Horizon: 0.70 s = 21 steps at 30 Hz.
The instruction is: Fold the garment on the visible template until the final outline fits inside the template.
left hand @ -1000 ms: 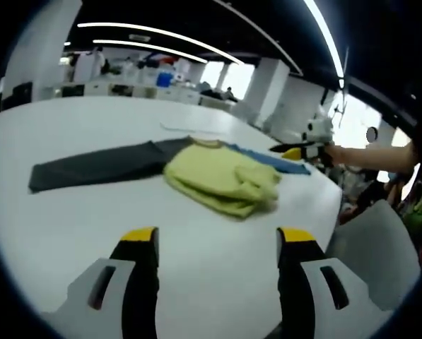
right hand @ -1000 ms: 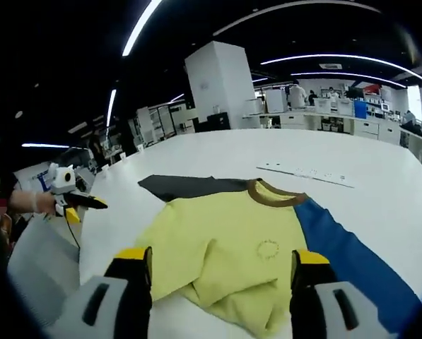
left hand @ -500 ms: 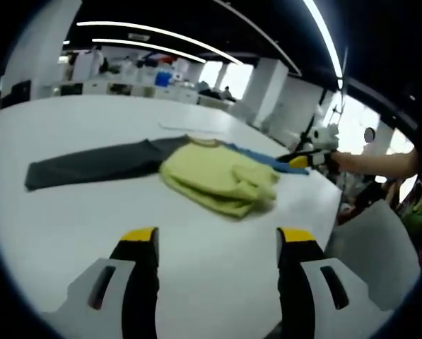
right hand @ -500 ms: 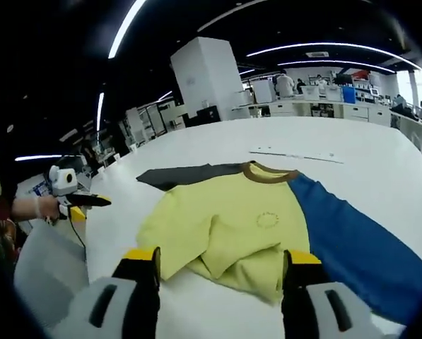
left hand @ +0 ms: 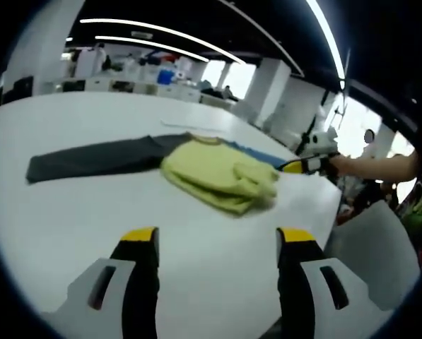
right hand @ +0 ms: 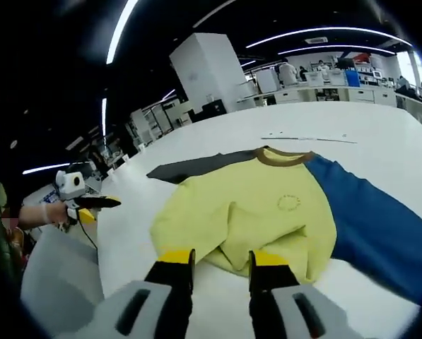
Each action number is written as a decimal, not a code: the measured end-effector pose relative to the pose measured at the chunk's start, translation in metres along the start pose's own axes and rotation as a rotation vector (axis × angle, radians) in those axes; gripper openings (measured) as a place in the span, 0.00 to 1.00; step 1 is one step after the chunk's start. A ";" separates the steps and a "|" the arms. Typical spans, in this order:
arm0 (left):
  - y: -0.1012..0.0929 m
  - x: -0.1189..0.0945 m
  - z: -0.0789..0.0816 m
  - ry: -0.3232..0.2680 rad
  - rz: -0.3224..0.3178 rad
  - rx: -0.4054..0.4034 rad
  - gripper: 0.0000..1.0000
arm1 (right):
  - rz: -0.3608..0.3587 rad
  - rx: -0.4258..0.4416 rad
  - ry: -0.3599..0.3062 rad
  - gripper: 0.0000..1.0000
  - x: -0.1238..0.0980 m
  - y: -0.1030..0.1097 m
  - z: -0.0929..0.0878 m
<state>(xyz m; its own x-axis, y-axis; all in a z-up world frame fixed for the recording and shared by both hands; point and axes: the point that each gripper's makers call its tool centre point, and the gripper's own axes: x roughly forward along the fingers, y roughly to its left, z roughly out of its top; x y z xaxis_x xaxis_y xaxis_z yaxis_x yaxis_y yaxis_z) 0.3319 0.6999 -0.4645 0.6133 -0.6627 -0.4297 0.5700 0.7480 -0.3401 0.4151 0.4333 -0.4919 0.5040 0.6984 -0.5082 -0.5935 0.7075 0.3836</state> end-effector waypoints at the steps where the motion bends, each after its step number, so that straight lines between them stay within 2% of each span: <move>1: 0.000 0.000 0.000 0.001 0.000 -0.001 0.63 | -0.001 0.007 0.002 0.25 0.001 -0.001 -0.001; 8: 0.002 -0.002 -0.002 0.004 0.005 -0.006 0.63 | -0.034 0.047 0.031 0.19 0.011 -0.021 -0.010; 15: 0.002 -0.002 -0.004 0.010 0.007 -0.010 0.63 | -0.029 0.069 0.029 0.13 0.022 -0.020 -0.010; 19: 0.001 -0.002 -0.004 0.010 0.007 -0.009 0.63 | -0.038 0.063 0.041 0.02 0.023 -0.021 -0.013; 21: 0.001 -0.003 -0.005 0.010 0.009 -0.010 0.63 | -0.039 0.066 0.037 0.00 0.021 -0.020 -0.012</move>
<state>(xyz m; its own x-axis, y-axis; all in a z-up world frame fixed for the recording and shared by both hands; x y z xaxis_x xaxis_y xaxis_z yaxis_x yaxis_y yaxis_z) 0.3282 0.7027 -0.4678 0.6128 -0.6558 -0.4409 0.5593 0.7541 -0.3443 0.4303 0.4327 -0.5199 0.5015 0.6665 -0.5516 -0.5307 0.7406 0.4123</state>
